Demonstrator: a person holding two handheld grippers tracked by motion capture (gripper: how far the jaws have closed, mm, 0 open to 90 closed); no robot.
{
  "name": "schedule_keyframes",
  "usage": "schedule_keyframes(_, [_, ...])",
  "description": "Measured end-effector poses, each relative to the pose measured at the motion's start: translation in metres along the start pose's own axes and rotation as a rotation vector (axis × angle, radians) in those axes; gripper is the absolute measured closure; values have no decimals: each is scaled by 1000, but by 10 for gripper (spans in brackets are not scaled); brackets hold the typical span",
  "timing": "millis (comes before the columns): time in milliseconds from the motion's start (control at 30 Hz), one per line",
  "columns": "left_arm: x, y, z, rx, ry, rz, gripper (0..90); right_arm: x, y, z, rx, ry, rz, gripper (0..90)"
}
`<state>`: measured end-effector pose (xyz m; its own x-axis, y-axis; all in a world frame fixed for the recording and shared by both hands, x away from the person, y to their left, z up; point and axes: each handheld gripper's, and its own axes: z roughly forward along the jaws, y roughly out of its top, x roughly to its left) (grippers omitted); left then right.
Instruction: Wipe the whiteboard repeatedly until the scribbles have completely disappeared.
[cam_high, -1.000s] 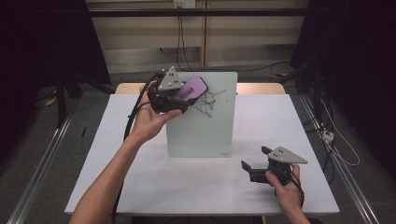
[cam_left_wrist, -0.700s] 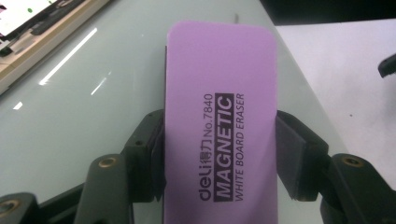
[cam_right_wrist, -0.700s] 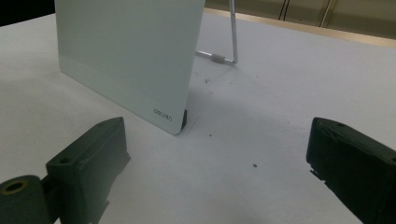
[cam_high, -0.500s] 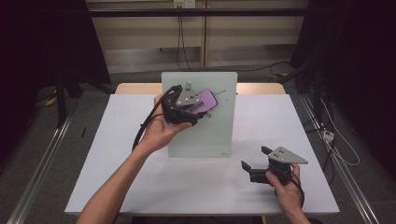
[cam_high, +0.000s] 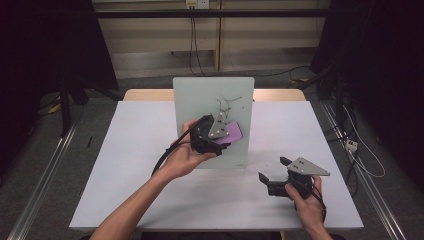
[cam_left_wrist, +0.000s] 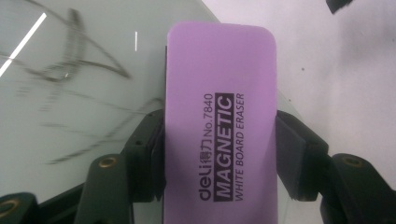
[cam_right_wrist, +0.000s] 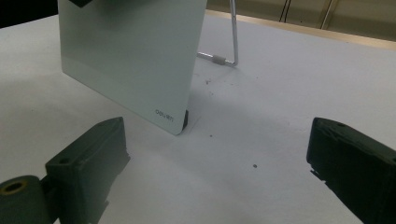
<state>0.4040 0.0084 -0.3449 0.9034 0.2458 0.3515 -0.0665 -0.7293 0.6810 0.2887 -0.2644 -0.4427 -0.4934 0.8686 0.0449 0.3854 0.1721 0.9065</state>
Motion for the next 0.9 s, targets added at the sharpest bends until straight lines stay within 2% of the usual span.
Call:
schedule_keyframes(100, [3, 0, -2, -6, -6, -15, 411, 0, 0, 0, 0, 0, 1, 50])
schedule_keyframes(333, [16, 1, -19, -20, 46, -50, 411, -1, 0, -1, 1, -2, 6, 50])
schedule_keyframes(633, [48, 7, -54, -81, 147, -127, 411, 0, 0, 0, 3, 0, 4, 50])
schedule_keyframes(767, [61, 10, -64, -114, 166, -165, 411, 0, 0, 0, 5, -2, 5, 50])
schedule_keyframes(900, [63, 14, -65, -103, 181, -159, 410, 0, 0, 1, 2, 1, 5, 50])
